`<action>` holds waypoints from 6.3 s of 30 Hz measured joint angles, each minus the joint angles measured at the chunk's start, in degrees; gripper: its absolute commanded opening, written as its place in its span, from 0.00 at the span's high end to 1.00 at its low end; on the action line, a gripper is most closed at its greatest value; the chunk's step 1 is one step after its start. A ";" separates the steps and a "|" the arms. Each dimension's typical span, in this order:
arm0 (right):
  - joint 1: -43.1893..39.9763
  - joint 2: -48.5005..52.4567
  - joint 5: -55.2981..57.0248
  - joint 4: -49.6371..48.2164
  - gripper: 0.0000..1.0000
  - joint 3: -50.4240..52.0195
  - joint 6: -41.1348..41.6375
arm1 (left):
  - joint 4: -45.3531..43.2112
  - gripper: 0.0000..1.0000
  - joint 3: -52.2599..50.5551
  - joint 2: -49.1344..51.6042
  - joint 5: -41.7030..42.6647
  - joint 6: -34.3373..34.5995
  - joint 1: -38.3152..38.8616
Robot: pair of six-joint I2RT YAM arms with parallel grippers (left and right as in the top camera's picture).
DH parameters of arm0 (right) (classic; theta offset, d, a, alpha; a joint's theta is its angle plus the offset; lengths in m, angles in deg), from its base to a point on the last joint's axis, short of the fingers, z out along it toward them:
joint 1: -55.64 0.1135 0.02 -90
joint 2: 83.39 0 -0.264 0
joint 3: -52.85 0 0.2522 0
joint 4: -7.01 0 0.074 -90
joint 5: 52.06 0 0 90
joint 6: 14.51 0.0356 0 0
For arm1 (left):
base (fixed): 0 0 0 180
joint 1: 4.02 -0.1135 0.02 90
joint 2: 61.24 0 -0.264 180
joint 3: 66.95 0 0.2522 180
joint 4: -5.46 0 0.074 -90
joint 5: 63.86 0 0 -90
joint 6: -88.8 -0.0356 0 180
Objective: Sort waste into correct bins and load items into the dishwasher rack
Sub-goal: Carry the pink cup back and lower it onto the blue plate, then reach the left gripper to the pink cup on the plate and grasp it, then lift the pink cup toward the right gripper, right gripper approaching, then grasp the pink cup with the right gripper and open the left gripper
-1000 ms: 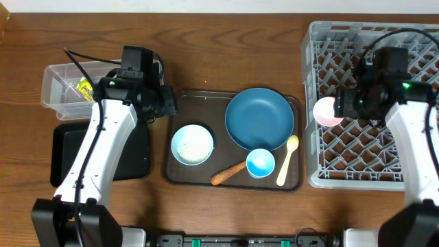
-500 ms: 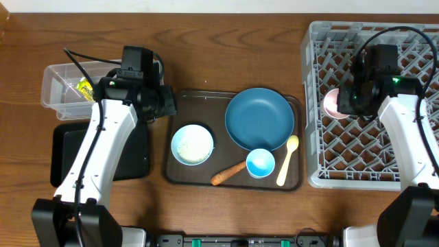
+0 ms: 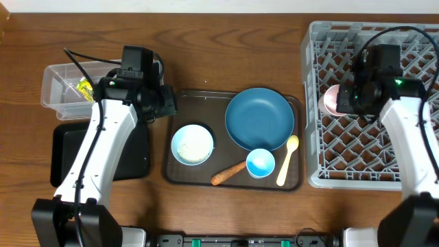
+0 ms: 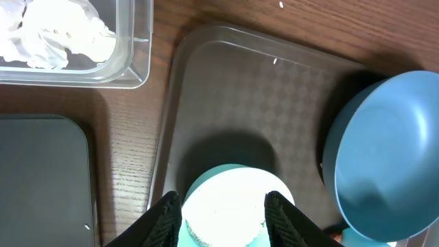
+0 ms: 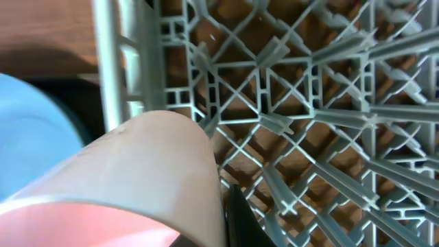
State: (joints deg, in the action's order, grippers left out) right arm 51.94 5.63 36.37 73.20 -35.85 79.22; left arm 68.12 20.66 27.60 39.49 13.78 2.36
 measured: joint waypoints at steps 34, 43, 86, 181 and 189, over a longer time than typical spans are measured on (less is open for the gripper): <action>25.38 15.56 -9.70 -2.62 0.99 -3.74 -0.70 | 0.00 0.58 0.00 0.00 0.00 0.00 0.00; 26.12 17.92 -6.88 -2.97 0.88 -3.76 0.85 | 0.00 0.58 0.00 0.00 0.00 0.00 0.00; 9.60 -4.85 2.03 7.76 0.25 -6.75 4.81 | -19.41 0.57 0.00 8.74 0.02 -0.70 23.17; 17.33 10.93 -83.03 -18.97 0.29 -6.67 -35.87 | -25.64 0.94 0.17 5.51 65.59 18.23 4.48; 17.22 10.93 -81.77 -19.08 0.47 -6.67 -35.30 | -25.62 0.94 0.17 5.51 64.67 17.79 4.28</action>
State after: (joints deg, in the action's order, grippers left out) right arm 69.16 16.55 -45.39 54.12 -42.52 43.92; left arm 42.51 20.83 33.11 104.16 31.57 6.64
